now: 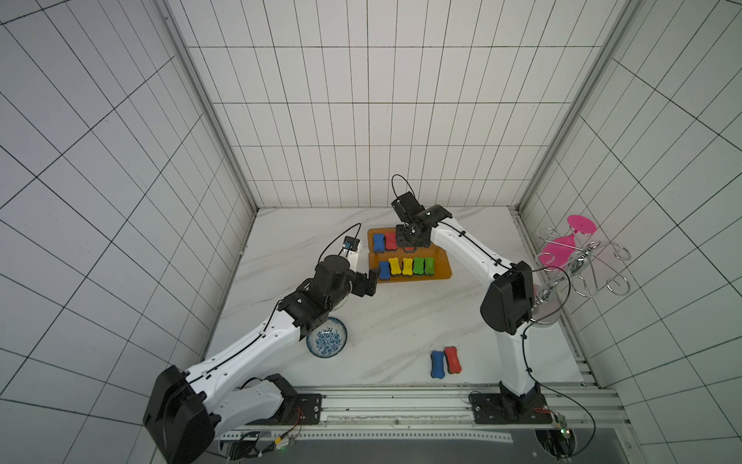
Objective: Remove the whiteboard erasers from the shelf
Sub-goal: Pick up the whiteboard eraser from the shelf, then place the whiteboard eraser at the center of the board.
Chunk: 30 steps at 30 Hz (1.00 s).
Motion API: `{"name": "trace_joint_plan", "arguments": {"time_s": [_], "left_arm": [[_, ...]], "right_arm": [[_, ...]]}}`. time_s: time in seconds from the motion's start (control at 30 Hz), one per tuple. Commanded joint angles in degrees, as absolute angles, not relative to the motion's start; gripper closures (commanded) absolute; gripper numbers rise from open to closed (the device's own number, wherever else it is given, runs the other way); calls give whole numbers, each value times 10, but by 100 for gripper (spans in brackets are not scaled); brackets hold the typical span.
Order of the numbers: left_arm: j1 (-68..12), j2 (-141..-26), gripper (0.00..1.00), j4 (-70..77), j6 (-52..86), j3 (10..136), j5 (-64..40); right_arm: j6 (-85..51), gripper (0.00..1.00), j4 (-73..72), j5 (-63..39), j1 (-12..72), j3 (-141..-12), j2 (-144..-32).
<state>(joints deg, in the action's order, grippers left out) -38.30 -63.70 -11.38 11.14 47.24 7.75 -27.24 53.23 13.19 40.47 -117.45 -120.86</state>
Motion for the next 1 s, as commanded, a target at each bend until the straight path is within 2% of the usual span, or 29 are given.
{"name": "trace_joint_plan", "arguments": {"time_s": [0.0, 0.1, 0.3, 0.5, 0.63, 0.77, 0.97], "left_arm": [[-385, -637, 3, -114, 113, 478, 84], [-384, -636, 3, -120, 118, 479, 83], [-384, -614, 3, -151, 127, 484, 82], [-384, -582, 3, -173, 121, 477, 82], [-389, -565, 3, -177, 122, 467, 70], [-395, -555, 3, -174, 121, 459, 67], [-400, -553, 4, -184, 122, 462, 66]], "right_arm": [[-283, 71, 534, 142, 400, -1163, -1211], [-291, 77, 530, 139, 402, -1158, -1188], [-321, 78, 527, 172, 430, -1094, -1090], [-437, 78, 489, 221, 528, -838, -919], [-584, 77, 447, 228, 649, -661, -830], [-684, 77, 423, 255, 746, -576, -837], [-729, 77, 342, 205, 758, -481, -839]]}}
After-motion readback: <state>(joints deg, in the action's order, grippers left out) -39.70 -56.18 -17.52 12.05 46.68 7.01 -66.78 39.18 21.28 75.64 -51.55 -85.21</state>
